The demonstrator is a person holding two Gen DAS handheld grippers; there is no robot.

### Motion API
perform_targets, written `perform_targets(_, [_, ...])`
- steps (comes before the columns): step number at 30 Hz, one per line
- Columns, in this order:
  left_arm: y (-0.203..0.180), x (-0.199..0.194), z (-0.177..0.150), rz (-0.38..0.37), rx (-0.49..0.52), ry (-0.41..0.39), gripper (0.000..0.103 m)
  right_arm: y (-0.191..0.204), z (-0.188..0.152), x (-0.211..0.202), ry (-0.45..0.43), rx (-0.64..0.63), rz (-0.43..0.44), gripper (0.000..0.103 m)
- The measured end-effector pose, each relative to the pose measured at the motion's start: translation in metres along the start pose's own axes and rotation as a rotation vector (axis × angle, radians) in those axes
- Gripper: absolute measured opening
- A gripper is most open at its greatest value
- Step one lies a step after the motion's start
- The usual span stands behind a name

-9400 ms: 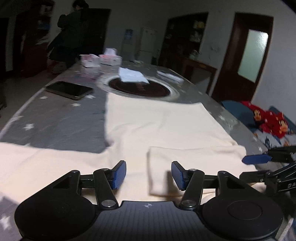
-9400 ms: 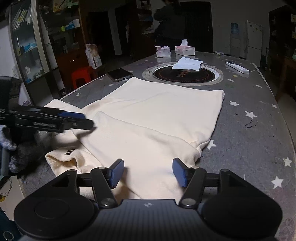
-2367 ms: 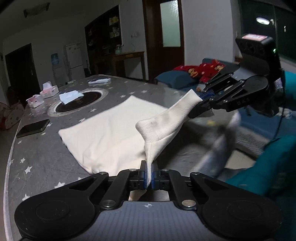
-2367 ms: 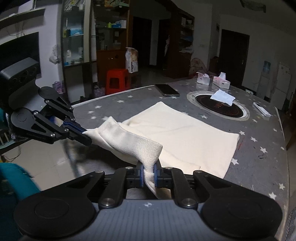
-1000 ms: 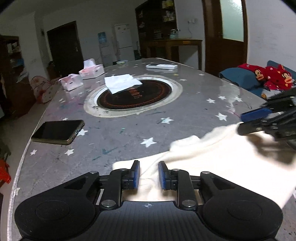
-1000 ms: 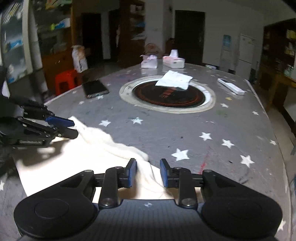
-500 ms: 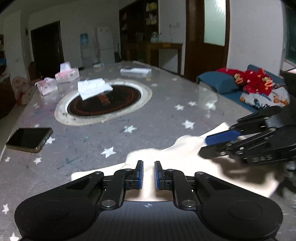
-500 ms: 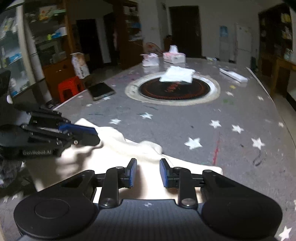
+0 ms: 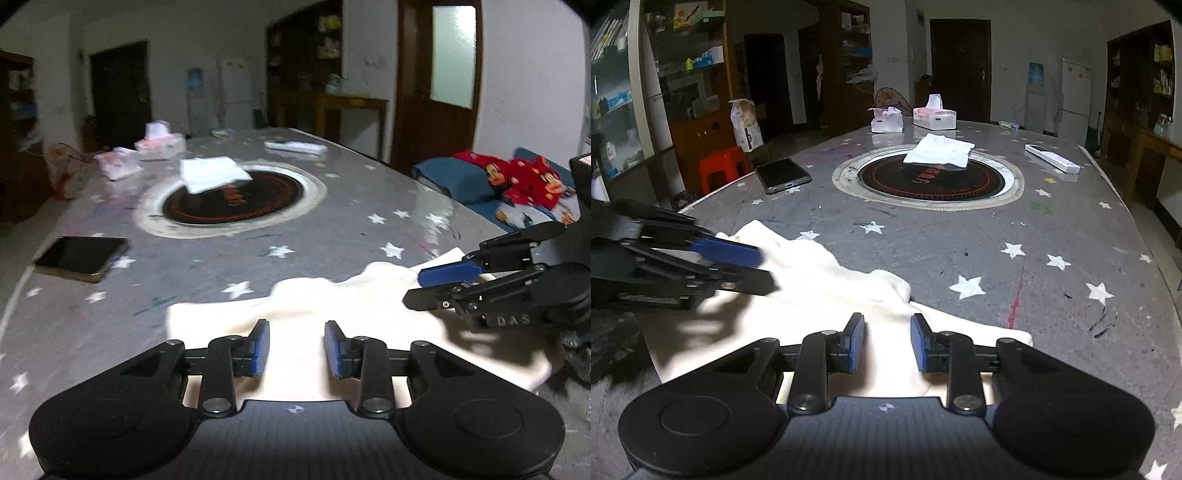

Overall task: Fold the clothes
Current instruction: 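Open both grippers on the folded hem and withdraw them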

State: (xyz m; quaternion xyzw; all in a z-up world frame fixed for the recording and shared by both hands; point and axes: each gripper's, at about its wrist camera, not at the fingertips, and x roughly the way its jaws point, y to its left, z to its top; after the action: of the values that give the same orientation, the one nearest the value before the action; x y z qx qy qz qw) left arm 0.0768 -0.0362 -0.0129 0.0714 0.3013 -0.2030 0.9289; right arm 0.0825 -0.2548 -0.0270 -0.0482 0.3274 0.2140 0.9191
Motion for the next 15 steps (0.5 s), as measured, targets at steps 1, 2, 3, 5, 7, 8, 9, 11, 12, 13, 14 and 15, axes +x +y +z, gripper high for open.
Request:
perform_targets(1, [0.000,-0.007,-0.003,0.025,-0.005,-0.011,0.043,0.000,0.000,0.000,-0.001,-0.001,-0.001,0.027])
perform_targets(2, [0.002,-0.014,-0.006,0.058,-0.017,-0.017,0.050,0.000,0.000,0.000,-0.001,-0.002,-0.001,0.027])
perform_targets(3, [0.003,-0.021,-0.010,0.092,-0.029,-0.023,0.053,0.000,0.000,0.000,-0.001,-0.004,-0.002,0.028])
perform_targets(5, [0.009,-0.031,-0.017,0.135,-0.068,-0.017,0.054,0.001,0.000,0.000,-0.001,-0.008,-0.004,0.028])
perform_targets(7, [0.018,-0.035,-0.024,0.143,-0.126,0.012,0.054,0.003,0.000,0.000,-0.001,-0.016,-0.010,0.028])
perform_targets(8, [0.023,-0.036,-0.026,0.138,-0.157,0.029,0.054,0.003,0.000,0.000,-0.001,-0.021,-0.014,0.028])
perform_targets(9, [0.028,-0.035,-0.029,0.126,-0.190,0.049,0.054,0.004,0.000,0.000,0.000,-0.025,-0.016,0.029])
perform_targets(11, [0.037,-0.034,-0.034,0.102,-0.255,0.078,0.054,0.005,0.000,-0.001,0.003,-0.034,-0.020,0.029])
perform_targets(12, [0.041,-0.034,-0.034,0.087,-0.283,0.084,0.053,0.006,0.000,-0.001,0.005,-0.040,-0.022,0.029])
perform_targets(13, [0.045,-0.034,-0.035,0.072,-0.311,0.091,0.053,0.006,0.000,-0.001,0.008,-0.047,-0.024,0.029])
perform_targets(14, [0.048,-0.035,-0.034,0.055,-0.326,0.097,0.050,0.007,0.000,-0.001,0.009,-0.052,-0.026,0.029])
perform_targets(15, [0.051,-0.036,-0.034,0.038,-0.341,0.103,0.049,0.008,0.000,-0.002,0.012,-0.059,-0.028,0.030])
